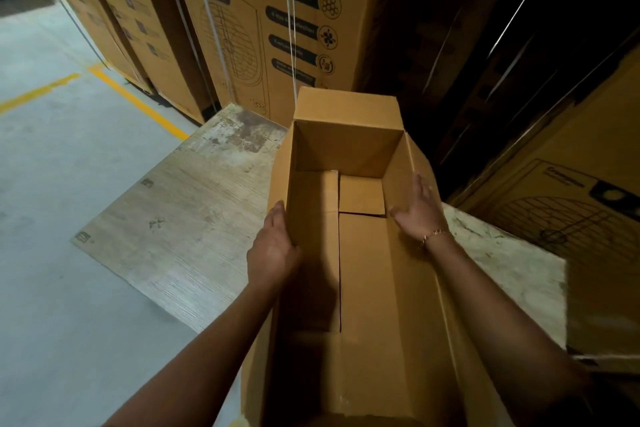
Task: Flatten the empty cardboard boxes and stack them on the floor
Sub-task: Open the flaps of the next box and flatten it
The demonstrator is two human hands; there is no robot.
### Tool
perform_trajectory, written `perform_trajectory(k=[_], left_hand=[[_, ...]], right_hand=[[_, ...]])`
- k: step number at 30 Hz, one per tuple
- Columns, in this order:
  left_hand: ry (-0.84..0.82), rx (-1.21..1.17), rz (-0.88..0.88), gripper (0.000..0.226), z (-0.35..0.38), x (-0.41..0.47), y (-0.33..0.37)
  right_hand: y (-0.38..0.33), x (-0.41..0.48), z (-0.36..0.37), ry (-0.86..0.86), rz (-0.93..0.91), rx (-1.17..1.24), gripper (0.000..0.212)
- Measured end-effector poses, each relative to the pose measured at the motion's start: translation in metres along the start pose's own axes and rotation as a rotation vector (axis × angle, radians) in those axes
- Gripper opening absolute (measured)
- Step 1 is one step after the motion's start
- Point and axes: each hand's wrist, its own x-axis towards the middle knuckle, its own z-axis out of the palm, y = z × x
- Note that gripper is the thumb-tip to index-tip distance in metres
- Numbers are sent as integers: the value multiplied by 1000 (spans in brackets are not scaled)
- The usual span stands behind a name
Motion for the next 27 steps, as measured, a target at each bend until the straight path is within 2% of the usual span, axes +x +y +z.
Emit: perform_trajectory(k=[5,9,12,14,16,18,21,25,27], left_hand=[[-37,9,-2,88,-7,-7,-8],[-129,-14,-44,96,-1,-84,-27],[-141,-116,-161,90,12,-173,-52],[-125,-174,-254,81,19,-214,-58],[-69,-277,-310,67,22,-227,-55],[-41,-350,-325,58,17,-222,-52],[-153,-484,-277,54,8,-206,-49],[-305,-603,-245,38,7,-180,-44],[-367,-636,-244,34,10,-162,-45]], right_hand=[[59,-152,22,-40,12,110,94],[95,-233,28,-78,-13,150,95],[106,-262,32,-123,69,227,97],[100,-271,31,-119,149,464,87],[91,-277,28,-56,175,606,82],[84,-281,23,-25,157,622,78],[69,-289,0,43,118,508,76],[35,-297,-48,174,42,88,68],[12,-297,-63,203,-34,-116,74]])
